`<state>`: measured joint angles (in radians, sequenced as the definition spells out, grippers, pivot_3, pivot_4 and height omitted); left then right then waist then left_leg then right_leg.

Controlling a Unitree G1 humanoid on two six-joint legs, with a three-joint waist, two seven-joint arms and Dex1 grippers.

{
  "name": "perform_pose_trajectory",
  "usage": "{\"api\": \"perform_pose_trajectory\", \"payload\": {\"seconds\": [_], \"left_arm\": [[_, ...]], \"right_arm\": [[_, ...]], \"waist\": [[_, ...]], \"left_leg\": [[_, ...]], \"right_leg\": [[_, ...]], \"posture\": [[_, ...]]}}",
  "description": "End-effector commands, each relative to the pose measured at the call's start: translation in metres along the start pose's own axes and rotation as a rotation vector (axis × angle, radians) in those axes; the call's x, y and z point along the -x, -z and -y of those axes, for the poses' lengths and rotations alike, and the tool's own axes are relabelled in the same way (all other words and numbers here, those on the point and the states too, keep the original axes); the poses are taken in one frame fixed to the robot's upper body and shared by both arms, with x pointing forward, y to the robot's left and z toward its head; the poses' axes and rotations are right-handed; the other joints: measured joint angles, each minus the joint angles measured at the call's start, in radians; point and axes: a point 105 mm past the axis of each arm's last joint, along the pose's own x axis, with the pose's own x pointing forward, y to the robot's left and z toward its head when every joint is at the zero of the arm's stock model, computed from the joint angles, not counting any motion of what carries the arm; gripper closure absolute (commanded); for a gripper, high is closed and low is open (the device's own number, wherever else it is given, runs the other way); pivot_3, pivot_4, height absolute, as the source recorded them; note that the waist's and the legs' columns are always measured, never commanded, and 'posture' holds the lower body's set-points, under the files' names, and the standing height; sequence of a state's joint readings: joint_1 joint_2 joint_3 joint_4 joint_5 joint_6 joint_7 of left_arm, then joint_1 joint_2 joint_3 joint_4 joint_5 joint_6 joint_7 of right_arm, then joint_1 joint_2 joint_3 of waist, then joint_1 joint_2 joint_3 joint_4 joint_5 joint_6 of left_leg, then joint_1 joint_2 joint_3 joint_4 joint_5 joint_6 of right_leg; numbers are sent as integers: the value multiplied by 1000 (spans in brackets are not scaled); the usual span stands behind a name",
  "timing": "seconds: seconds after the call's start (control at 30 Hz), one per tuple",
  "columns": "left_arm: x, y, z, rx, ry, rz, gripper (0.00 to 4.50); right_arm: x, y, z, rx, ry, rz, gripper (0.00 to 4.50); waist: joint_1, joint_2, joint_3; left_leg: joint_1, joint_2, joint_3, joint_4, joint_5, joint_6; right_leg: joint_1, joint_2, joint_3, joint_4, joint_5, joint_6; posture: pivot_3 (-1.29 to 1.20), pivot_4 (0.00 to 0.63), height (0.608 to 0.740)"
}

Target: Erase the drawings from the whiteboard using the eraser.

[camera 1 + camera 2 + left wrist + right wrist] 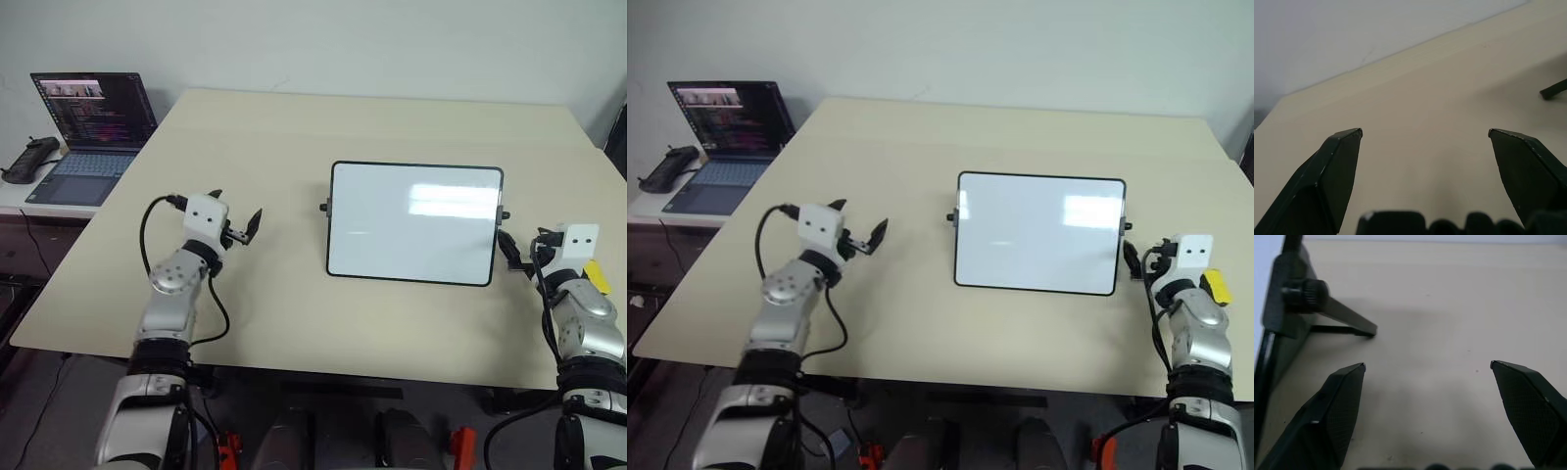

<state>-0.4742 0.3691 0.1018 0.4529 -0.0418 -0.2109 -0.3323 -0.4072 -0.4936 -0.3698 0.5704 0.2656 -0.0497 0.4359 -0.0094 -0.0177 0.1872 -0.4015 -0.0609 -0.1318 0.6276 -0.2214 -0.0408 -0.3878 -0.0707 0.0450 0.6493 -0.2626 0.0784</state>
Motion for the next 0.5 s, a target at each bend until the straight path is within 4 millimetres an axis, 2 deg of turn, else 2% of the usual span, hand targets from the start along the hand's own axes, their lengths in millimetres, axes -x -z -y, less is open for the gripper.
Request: {"api": "perform_pose_trajectory", "payload": {"seconds": [0.03, 0.13, 0.5], "left_arm": [[-1, 3, 4, 65, -71, 44, 0], [0, 12, 4, 101, -101, 32, 0], [-1, 13, 3, 99, -104, 41, 0]], "right_arm": [[1, -7, 2, -14, 23, 70, 30], [1, -4, 0, -31, 32, 81, 30], [1, -4, -1, -30, 32, 87, 30]], "waist": [[0, 1, 0], [-5, 1, 0], [-23, 1, 0]], "left_leg": [[0, 0, 0, 0, 0, 0], [2, 0, 0, 0, 0, 0], [4, 0, 1, 2, 0, 0]], "right_leg": [[0, 0, 0, 0, 0, 0], [2, 1, 0, 1, 0, 0], [1, 1, 1, 10, 0, 0]], "posture": [[0, 150, 740], [0, 150, 740], [0, 150, 740]]}}
